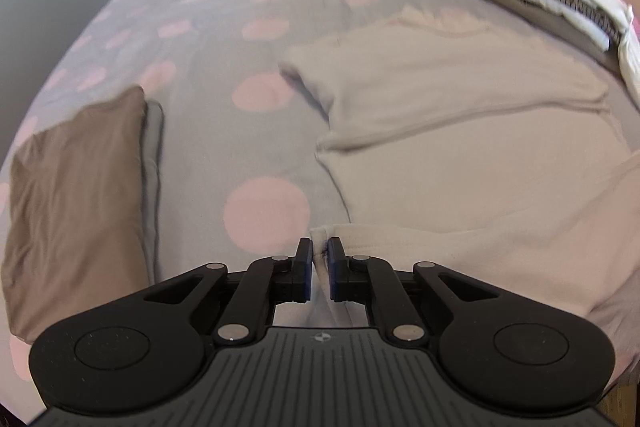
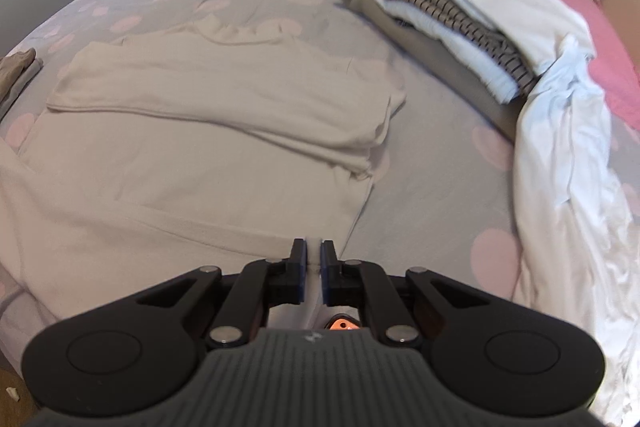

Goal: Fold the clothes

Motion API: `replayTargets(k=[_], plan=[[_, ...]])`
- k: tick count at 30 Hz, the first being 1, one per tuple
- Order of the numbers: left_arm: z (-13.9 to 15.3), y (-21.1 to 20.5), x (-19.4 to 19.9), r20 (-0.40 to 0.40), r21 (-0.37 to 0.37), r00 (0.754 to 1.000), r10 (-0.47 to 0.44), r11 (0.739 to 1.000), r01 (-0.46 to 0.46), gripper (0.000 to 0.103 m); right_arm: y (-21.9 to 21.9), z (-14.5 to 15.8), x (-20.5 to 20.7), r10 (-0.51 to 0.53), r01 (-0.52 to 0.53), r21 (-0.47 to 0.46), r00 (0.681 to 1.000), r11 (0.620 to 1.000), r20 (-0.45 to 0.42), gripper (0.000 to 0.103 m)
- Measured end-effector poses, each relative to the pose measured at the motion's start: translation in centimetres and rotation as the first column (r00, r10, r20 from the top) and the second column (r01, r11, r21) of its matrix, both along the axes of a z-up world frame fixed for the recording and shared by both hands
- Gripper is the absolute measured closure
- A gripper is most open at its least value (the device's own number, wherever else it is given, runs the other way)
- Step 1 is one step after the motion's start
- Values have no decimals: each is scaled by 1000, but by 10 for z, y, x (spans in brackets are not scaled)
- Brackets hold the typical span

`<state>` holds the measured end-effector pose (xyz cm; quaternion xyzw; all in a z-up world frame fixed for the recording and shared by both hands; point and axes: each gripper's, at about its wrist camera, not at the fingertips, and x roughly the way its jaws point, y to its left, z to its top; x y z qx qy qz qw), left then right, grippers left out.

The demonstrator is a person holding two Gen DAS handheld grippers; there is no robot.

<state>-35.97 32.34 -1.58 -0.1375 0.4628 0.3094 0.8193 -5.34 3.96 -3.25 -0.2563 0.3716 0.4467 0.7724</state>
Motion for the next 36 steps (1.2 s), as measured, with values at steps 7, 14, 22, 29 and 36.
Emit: replayTargets(k=[7, 14, 22, 29, 36], plan=[[35, 2, -7, 125, 64, 991, 50, 996, -59, 98, -12, 35, -1, -57, 53, 74, 996, 996, 64, 95], [60, 16, 16, 154, 116, 987, 52, 991, -71, 98, 6, 68, 9, -85, 67, 111, 983, 992, 160, 95], [79, 54, 67, 181, 189, 983, 31, 980, -66, 98, 49, 87, 50, -139, 109, 142, 963, 984, 229, 95], [70, 103, 120, 185, 204, 981, 56, 974, -94, 98, 107, 83, 104, -208, 174, 161, 950, 972, 233, 95], [38, 149, 170, 180, 214, 980, 83, 969, -121, 98, 162, 55, 150, -254, 227, 139, 941, 964, 222, 95]])
